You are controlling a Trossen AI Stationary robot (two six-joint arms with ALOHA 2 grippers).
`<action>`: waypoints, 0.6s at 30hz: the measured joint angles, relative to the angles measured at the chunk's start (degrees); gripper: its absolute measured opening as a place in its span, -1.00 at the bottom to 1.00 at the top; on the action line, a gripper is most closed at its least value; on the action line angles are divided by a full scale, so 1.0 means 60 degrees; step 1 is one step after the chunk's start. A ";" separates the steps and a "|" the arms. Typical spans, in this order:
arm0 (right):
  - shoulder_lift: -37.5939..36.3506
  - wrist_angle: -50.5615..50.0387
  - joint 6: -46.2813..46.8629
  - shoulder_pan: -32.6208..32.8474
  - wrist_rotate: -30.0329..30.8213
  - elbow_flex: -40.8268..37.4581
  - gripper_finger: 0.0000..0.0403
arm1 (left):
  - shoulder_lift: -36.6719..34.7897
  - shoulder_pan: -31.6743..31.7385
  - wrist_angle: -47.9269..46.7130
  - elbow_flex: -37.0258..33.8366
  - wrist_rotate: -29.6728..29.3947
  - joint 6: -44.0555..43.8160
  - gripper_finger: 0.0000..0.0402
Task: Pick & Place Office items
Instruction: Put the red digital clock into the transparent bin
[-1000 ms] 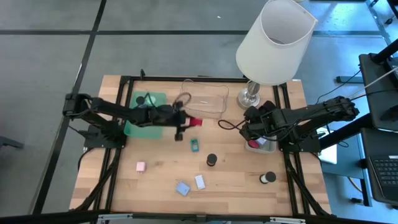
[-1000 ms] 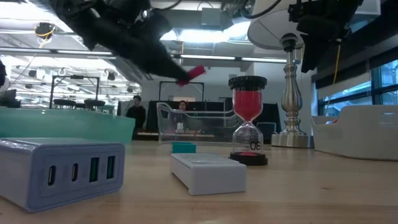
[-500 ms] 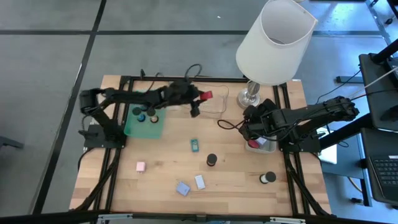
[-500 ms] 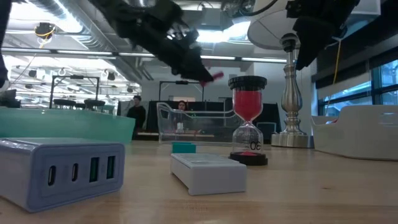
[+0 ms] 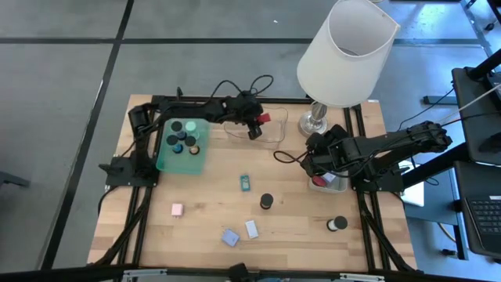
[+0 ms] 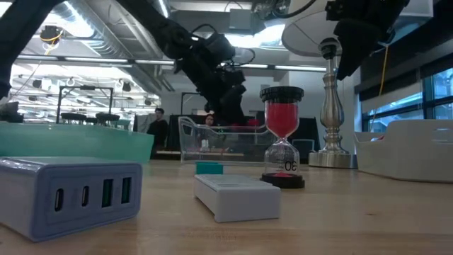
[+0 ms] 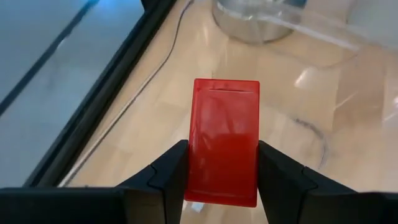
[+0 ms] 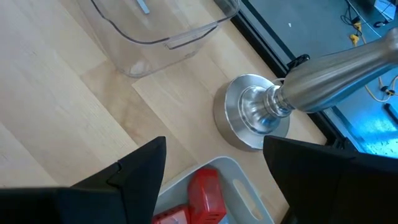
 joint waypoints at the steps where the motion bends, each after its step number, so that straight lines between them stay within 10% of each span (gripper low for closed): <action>1: 0.0000 0.0008 -0.0004 0.0000 0.0000 0.0000 0.36 | 0.0037 0.0030 -0.0103 0.0025 0.0004 0.0004 -0.24; 18: 0.0000 0.0154 -0.0102 0.0000 0.0255 -0.0002 0.36 | 0.0074 0.0259 -0.2140 0.0026 0.0000 -0.0072 -0.23</action>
